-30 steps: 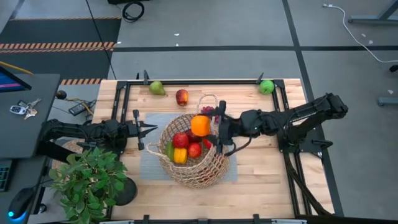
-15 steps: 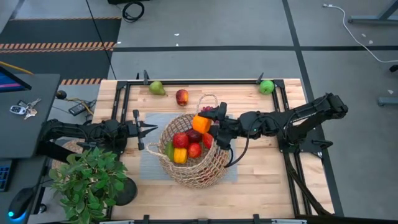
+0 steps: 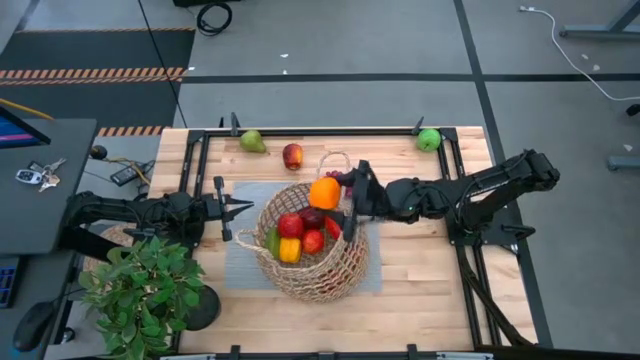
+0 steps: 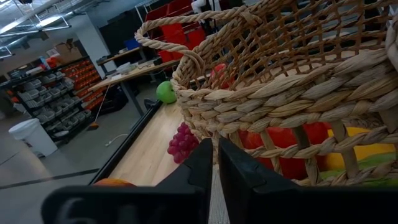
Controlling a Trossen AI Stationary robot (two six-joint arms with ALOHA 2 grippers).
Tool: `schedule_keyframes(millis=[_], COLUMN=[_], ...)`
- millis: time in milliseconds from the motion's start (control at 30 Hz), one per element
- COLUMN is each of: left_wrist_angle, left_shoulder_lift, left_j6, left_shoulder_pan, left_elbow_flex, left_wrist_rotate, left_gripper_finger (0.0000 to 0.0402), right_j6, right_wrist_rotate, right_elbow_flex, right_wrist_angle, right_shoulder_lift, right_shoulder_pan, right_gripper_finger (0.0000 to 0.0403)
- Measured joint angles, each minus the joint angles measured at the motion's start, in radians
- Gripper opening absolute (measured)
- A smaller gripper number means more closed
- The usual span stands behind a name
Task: Build produce basket
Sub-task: Put the orange into the brown basket
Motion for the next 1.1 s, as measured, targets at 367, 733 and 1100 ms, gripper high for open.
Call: schedule_keyframes(millis=[367, 733, 1100], left_wrist_angle=[0.0, 0.0, 0.0], left_shoulder_lift=[0.0, 0.0, 0.0], left_j6=[0.0, 0.0, 0.0], left_shoulder_pan=[0.0, 0.0, 0.0], left_elbow_flex=[0.0, 0.0, 0.0], left_wrist_rotate=[0.0, 0.0, 0.0], left_gripper_finger=[0.003, 0.0032, 0.0033], right_j6=[0.711, 0.605, 0.406], right_wrist_rotate=[-0.199, -0.29, -0.24], right_elbow_flex=[0.0, 0.0, 0.0], right_wrist_angle=[0.177, 0.311, 0.31], right_shoulder_lift=[0.0, 0.0, 0.0], right_shoulder_pan=[0.0, 0.0, -0.02], right_gripper_finger=[0.0346, 0.0346, 0.0346])
